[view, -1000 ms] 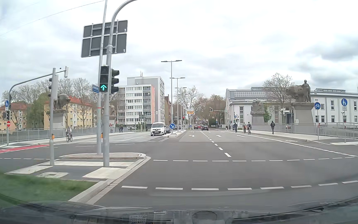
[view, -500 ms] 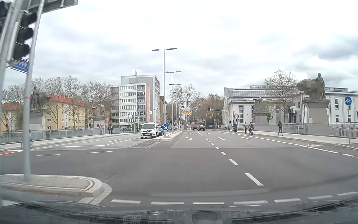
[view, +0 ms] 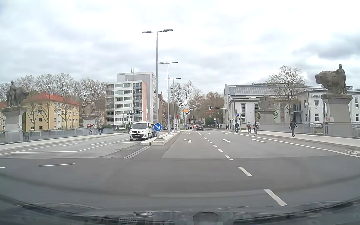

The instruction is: Follow the waypoints while adhering to traffic rules and regulations

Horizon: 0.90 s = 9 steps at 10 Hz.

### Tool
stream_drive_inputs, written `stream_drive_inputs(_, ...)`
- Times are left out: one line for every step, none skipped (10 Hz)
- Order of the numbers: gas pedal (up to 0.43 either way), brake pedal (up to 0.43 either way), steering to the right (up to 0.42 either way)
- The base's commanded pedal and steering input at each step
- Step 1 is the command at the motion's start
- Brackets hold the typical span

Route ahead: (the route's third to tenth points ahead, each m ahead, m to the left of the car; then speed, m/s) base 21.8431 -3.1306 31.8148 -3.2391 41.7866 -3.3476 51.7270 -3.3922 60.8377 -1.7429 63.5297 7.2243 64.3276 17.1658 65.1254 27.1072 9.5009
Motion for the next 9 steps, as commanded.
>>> stream_drive_inputs(0.0,0.0,0.006)
stream_drive_inputs(0.0,0.0,0.006)
stream_drive_inputs(0.0,0.0,0.006)
stream_drive_inputs(0.0,0.0,0.006)
stream_drive_inputs(0.0,0.0,0.005)
stream_drive_inputs(0.0,0.0,0.004)
stream_drive_inputs(0.0,0.0,0.003)
stream_drive_inputs(0.0,0.0,0.003)
stream_drive_inputs(0.0,0.0,0.003)
